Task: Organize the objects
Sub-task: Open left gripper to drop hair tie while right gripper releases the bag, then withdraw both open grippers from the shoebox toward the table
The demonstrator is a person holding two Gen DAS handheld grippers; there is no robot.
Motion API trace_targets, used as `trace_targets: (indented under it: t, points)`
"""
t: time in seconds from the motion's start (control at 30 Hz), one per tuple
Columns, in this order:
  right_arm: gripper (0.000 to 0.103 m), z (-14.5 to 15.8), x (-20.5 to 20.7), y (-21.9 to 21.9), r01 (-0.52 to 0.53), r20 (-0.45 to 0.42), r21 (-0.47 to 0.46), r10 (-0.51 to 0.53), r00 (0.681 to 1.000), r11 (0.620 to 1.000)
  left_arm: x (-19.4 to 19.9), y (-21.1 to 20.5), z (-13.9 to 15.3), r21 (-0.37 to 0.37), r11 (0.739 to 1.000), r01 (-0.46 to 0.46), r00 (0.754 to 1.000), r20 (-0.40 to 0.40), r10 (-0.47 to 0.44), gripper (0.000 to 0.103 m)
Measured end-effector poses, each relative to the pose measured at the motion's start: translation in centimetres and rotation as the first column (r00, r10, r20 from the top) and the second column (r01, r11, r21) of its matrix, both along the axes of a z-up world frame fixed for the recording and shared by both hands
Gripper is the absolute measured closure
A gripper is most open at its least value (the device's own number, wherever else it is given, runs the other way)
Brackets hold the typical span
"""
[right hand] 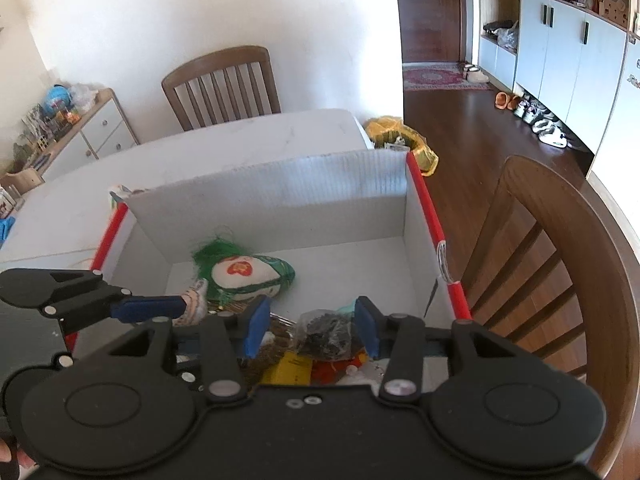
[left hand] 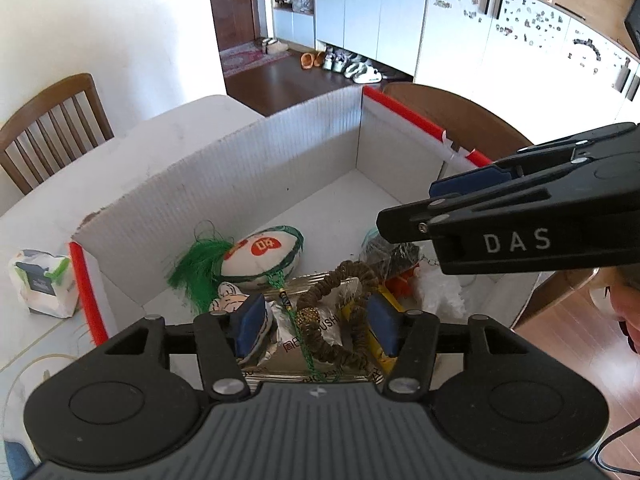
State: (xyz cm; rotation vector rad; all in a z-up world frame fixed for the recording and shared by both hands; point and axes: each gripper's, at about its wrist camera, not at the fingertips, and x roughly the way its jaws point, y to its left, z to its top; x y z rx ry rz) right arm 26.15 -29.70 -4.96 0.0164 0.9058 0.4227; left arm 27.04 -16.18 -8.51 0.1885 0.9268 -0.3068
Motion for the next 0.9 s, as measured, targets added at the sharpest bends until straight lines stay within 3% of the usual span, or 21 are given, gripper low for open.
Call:
trace_targets:
  t: [0.17,0.47,0.53,0.83,0.9]
  points:
    - [0.042,1.2,-1.1,-0.1,0.003,0.036,0.018,-0.004,0.999,1.0,-0.8,0.6,1.2,-0.022,1.0,-0.003,1.0,0.025,0.003,0.041]
    - [0.04,2.9,-3.0,0.1,0.002,0.066,0.055,-0.005,0.998,0.999,-2.8,2.0,3.2,-0.055,0.998,-0.006,0.998,0.069,0.01,0.037]
    - [0.038,3.4,-3.6,0.2,0.002,0.075,0.062,-0.007,0.997,0.998,-3.2,2.5,3.7,-0.063,0.998,-0.004,0.997,0.08,0.009,0.031]
    - [0.029,4.8,-5.7,1.3,0.051,0.099,0.093,-0.06,0.993,0.994,-4.9,5.7,5.1,-0.091,0.996,-0.004,0.994,0.106,0.014,0.02]
    - [0.019,4.9,-6.3,1.5,0.069,0.102,0.102,-0.079,0.992,0.992,-5.2,6.7,5.2,-0.097,0.995,-0.006,0.994,0.109,0.016,0.02]
